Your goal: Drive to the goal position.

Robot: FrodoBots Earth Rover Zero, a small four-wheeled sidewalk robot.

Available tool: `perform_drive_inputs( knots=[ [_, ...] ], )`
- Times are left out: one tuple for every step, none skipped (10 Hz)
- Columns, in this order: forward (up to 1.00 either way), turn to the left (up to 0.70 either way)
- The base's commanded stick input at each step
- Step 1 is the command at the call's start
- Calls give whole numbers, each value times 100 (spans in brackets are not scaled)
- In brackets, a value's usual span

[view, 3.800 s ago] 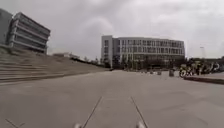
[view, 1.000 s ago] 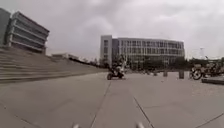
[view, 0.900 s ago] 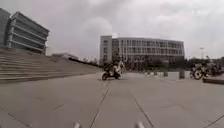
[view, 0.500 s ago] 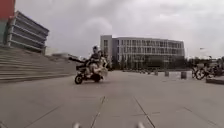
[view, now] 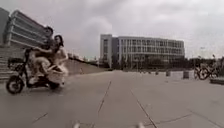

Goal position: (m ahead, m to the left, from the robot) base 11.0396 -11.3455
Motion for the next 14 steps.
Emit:
perform_drive_inputs(
  knots=[
    [50, 0],
    [50, 0],
    [50, 0],
    [50, 0],
    [50, 0],
    [50, 0],
    [50, 0],
    [50, 0],
    [50, 0],
    [50, 0],
    [50, 0],
    [50, 0],
    [50, 0],
    [50, 0]
  ],
)
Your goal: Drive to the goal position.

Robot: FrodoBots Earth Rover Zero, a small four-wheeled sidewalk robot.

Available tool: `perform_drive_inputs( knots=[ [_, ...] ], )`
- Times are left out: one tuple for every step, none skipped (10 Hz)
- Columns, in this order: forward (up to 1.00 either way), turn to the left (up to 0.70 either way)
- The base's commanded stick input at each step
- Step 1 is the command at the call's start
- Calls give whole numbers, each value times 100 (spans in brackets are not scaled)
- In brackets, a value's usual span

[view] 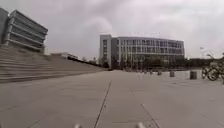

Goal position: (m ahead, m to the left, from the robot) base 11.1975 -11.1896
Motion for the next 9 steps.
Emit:
perform_drive_inputs(
  knots=[
    [50, 0],
    [50, 0],
    [50, 0],
    [50, 0],
    [50, 0],
    [50, 0],
    [50, 0],
    [50, 0],
    [50, 0]
  ],
)
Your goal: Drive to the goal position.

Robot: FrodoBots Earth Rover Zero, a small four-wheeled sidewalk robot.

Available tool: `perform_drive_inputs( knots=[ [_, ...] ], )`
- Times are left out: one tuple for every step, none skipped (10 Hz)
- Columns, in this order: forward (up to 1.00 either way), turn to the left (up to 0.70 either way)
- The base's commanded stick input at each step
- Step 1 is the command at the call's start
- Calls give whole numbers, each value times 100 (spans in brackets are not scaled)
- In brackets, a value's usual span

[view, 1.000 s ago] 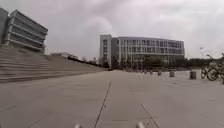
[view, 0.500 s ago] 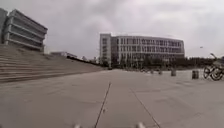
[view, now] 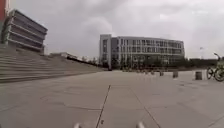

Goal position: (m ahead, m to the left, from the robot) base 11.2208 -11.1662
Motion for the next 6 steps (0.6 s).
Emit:
perform_drive_inputs(
  knots=[
    [50, 0],
    [50, 0],
    [50, 0],
    [50, 0],
    [50, 0],
    [50, 0]
  ],
)
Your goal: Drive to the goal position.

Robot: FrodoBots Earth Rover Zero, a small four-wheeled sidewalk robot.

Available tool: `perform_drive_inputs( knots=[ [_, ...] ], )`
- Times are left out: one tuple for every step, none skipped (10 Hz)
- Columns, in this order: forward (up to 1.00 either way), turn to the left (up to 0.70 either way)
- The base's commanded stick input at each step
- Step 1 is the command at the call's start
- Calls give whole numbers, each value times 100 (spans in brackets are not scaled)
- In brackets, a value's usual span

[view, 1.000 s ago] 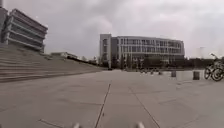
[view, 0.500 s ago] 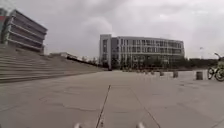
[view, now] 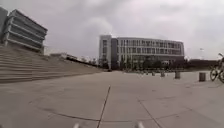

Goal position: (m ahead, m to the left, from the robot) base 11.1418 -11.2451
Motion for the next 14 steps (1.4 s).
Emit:
perform_drive_inputs(
  knots=[
    [50, 0],
    [50, 0],
    [50, 0],
    [50, 0],
    [50, 0],
    [50, 0],
    [50, 0],
    [50, 0],
    [50, 0],
    [50, 0],
    [50, 0],
    [50, 0],
    [50, 0],
    [50, 0]
  ],
)
